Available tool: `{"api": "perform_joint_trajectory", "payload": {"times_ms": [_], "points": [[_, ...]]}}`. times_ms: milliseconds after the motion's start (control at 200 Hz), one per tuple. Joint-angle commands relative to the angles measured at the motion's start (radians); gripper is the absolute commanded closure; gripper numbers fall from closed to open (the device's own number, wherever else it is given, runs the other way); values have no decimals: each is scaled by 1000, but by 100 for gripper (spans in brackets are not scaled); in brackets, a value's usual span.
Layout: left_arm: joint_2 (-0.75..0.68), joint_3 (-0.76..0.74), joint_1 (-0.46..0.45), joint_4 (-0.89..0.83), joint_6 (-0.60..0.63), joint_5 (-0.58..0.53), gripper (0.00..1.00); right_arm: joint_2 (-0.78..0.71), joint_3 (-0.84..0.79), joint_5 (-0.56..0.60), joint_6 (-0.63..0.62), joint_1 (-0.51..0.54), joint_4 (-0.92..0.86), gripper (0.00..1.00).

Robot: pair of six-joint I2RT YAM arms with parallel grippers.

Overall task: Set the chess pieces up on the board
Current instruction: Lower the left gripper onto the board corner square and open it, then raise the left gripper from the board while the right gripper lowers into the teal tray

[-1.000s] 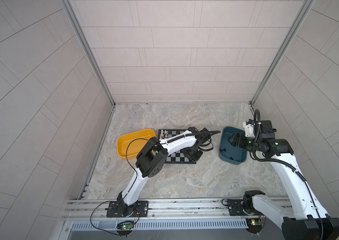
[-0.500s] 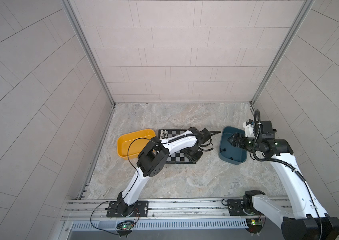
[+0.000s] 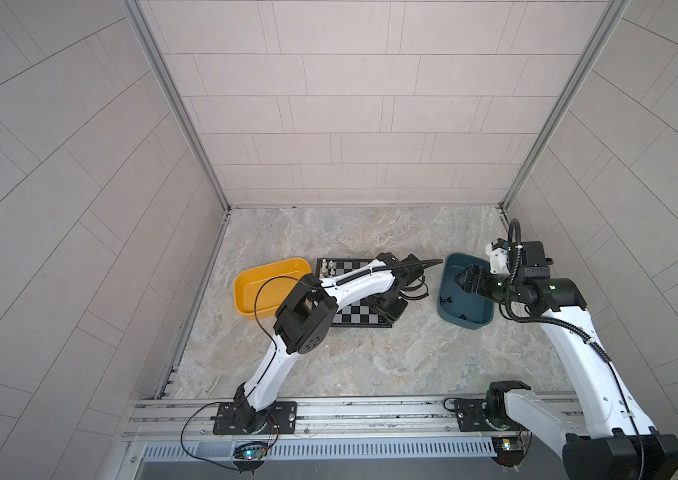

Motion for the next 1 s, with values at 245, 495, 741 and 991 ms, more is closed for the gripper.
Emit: {"api": "perform_joint_trajectory", "payload": {"times_ms": [245,495,741,991], "points": [[-339,-19,81,-41,7,-17,43,156,-19,228,54,-6,77,24],[-721,-332,198,152,17,-37,1,474,34,479,172,-20,144,46],[-816,-515,334,286,-38,158,0,668,86,519,273,-82,172,60],[-819,-538,333,296,-44,174,0,759,128,529,292,-92,197,60]]}}
